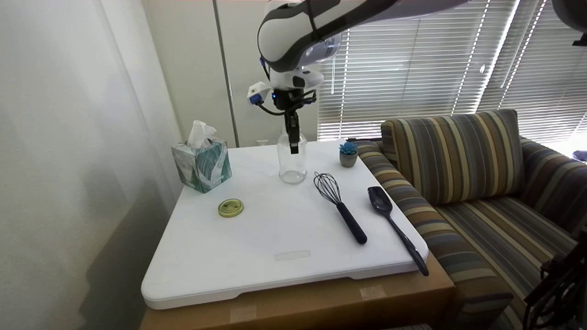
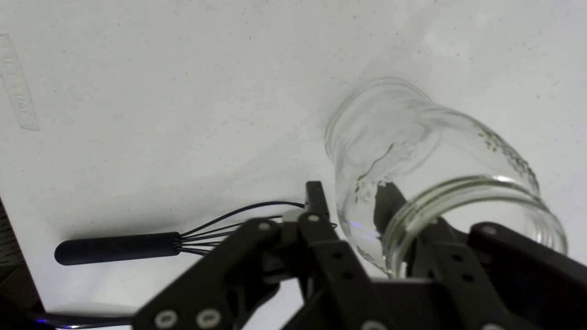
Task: Remove the spoon from the jar and put it on the table, move the grey object backwards, put the whisk beside the spoon, and then move the glass jar forward
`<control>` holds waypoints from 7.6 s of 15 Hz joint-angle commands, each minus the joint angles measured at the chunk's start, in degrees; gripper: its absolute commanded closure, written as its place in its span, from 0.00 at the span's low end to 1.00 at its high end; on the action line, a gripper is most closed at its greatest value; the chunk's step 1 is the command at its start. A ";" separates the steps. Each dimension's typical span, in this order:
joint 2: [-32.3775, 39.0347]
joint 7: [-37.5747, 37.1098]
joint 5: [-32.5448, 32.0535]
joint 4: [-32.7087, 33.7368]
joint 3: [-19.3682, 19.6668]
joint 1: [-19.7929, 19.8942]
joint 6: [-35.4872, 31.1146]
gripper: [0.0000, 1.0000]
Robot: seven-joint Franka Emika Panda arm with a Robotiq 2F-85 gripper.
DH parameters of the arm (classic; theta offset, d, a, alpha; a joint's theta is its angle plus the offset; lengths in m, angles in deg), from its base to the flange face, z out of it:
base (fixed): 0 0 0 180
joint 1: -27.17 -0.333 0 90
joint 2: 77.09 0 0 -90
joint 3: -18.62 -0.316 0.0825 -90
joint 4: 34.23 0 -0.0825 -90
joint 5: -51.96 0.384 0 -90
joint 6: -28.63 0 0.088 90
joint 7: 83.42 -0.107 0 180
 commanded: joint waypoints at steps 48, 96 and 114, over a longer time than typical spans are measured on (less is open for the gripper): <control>-16.64 -7.41 12.35 -28.75 -7.77 0.23 5.35 0.95; -33.65 -16.76 11.98 -56.54 -3.98 -5.66 -16.08 0.00; -37.32 -19.37 4.20 -43.02 -0.39 -5.95 4.31 0.00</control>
